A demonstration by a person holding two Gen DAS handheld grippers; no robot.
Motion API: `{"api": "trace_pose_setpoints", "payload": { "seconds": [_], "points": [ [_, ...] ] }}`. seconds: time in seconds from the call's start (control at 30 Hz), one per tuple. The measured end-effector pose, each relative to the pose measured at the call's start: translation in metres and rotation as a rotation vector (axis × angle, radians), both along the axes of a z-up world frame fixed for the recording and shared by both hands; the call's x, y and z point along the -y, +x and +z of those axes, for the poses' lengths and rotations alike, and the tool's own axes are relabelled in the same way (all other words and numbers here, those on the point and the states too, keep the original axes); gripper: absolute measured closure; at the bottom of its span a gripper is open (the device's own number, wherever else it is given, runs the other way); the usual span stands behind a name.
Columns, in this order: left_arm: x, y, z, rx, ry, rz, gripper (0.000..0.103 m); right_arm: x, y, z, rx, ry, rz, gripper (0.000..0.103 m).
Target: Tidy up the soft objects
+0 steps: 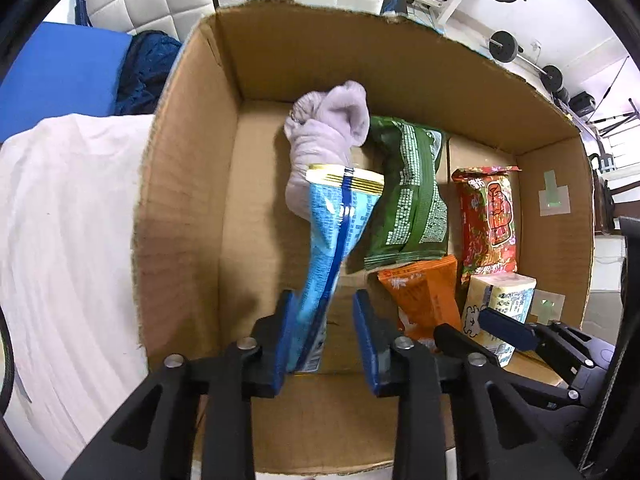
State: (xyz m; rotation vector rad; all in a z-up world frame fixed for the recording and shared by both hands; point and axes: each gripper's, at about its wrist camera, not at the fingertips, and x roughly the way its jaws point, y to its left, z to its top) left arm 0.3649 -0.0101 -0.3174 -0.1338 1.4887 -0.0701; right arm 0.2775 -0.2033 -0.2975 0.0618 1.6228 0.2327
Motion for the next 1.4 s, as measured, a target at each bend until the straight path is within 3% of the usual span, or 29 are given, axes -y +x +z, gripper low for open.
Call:
{"api": "trace_pose_setpoints", "payload": {
  "seconds": [0.17, 0.23, 0.3, 0.4, 0.5, 0.77, 0.93, 1.2, 1.33, 1.4],
  "points": [
    [-0.002, -0.006, 0.015, 0.046, 0.033, -0.007, 0.060, 0.004, -0.002, 0.017, 0.030, -0.031, 0.002, 0.047],
    [-0.002, -0.009, 0.022, 0.066, 0.047, -0.010, 0.039, 0.008, -0.002, 0.026, 0.058, -0.045, -0.002, 0.024],
    [-0.001, -0.012, 0.030, 0.089, 0.048, -0.009, 0.024, 0.010, -0.007, 0.037, 0.093, -0.061, 0.002, 0.011],
    [0.002, -0.018, 0.040, 0.108, 0.048, -0.014, 0.013, 0.012, -0.012, 0.050, 0.123, -0.068, -0.006, 0.009],
    [0.004, -0.024, 0.049, 0.131, 0.049, -0.006, 0.009, 0.019, -0.018, 0.061, 0.150, -0.071, -0.030, 0.000],
    [0.010, -0.059, 0.093, 0.217, 0.056, 0.017, 0.006, 0.043, -0.042, 0.105, 0.218, -0.059, -0.077, 0.000],
    [0.024, -0.101, 0.148, 0.337, 0.138, -0.014, 0.006, 0.052, -0.080, 0.152, 0.309, -0.072, -0.089, 0.000],
    [0.023, -0.184, 0.223, 0.468, 0.074, 0.022, 0.006, 0.072, -0.155, 0.239, 0.433, -0.015, -0.109, 0.000],
    [0.020, -0.217, 0.248, 0.499, 0.074, 0.044, 0.006, 0.077, -0.193, 0.279, 0.497, -0.010, -0.099, 0.000],
    [0.023, -0.234, 0.263, 0.531, 0.110, 0.033, 0.006, 0.079, -0.211, 0.293, 0.513, 0.000, -0.102, 0.000]
  ]
}}
